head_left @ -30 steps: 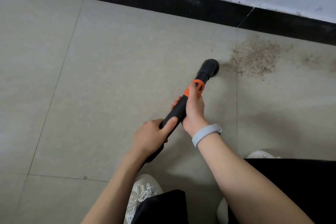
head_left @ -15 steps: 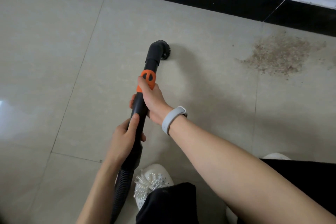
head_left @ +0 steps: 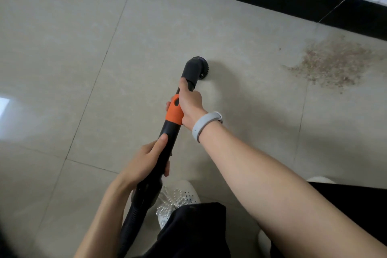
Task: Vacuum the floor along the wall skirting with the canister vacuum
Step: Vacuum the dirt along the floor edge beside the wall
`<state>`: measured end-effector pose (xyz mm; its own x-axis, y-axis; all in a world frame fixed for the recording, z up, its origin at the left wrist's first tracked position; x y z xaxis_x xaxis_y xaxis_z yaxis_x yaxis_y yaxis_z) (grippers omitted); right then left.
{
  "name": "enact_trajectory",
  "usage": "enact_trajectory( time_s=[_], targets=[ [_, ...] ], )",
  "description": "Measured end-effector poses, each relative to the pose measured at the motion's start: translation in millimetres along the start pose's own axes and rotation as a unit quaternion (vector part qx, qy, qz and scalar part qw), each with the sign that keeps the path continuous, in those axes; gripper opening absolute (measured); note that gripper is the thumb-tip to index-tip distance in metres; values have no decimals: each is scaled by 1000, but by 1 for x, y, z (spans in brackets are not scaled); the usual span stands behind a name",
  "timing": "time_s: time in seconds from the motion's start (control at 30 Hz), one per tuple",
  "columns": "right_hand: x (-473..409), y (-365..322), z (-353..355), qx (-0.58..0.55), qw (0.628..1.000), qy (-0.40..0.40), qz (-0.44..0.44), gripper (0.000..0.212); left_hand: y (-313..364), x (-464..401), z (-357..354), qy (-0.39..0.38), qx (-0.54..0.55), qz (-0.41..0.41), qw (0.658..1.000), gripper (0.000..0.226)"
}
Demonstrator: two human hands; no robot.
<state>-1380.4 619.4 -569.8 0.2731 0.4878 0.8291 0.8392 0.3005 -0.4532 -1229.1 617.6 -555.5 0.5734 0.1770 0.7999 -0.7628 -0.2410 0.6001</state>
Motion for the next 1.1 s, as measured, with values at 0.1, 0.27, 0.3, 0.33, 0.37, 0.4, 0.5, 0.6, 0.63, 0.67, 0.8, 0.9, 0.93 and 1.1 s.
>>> enact_trajectory(
  time_s=[0.1,0.27,0.3,0.33,0.37,0.4,0.5,0.6,0.63,0.67,0.8,0.9,0.93,1.1],
  targets=[
    [9,11,20,-44,999,17,-2,36,3,3,-8,-110,11,25,994,55],
    [26,9,84,-110,986,117,46,38,16,-17,-40,-195,-45,15,980,52],
    [29,5,97,-131,980,142,56,39,22,-24,-47,-209,-59,8,976,54],
    [33,-1,108,-154,972,163,67,40,29,-30,-53,-221,-70,3,973,54],
    [37,-6,116,-172,965,181,78,41,36,-36,-58,-227,-83,-1,970,52],
    [39,-12,124,-186,959,194,88,41,42,-42,-62,-226,-102,-6,969,50],
    [38,-24,137,-204,952,203,105,42,58,-51,-67,-195,-162,-31,967,47],
    [26,-31,127,-198,957,179,110,41,57,-49,-63,-130,-168,-51,976,45],
    [20,-33,118,-178,963,171,110,42,55,-46,-59,-99,-166,-60,979,43],
    [13,-35,108,-153,970,159,107,42,52,-44,-55,-65,-167,-68,981,42],
    [-5,-31,59,-103,990,74,65,36,41,-37,-35,57,-156,-80,983,40],
    [-11,-26,44,-78,995,43,50,35,33,-36,-26,73,-104,-76,989,39],
    [-10,-26,48,-85,994,49,56,35,32,-38,-27,62,-103,-75,990,39],
    [11,-27,112,-156,969,162,100,39,48,-62,-58,-75,-181,-77,978,35]
  ],
)
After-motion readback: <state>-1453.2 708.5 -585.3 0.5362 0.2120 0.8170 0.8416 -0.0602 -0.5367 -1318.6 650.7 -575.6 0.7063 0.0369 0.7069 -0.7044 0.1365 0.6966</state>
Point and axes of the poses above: each hand's wrist, its own x-axis away from the middle knuckle, its own z-axis out of the back of the hand, y = z × x, the point moved 2 cm from there along -x, towards the middle knuckle, and after that the axes turned 11 degrees about -y, right-handed, at the moved point
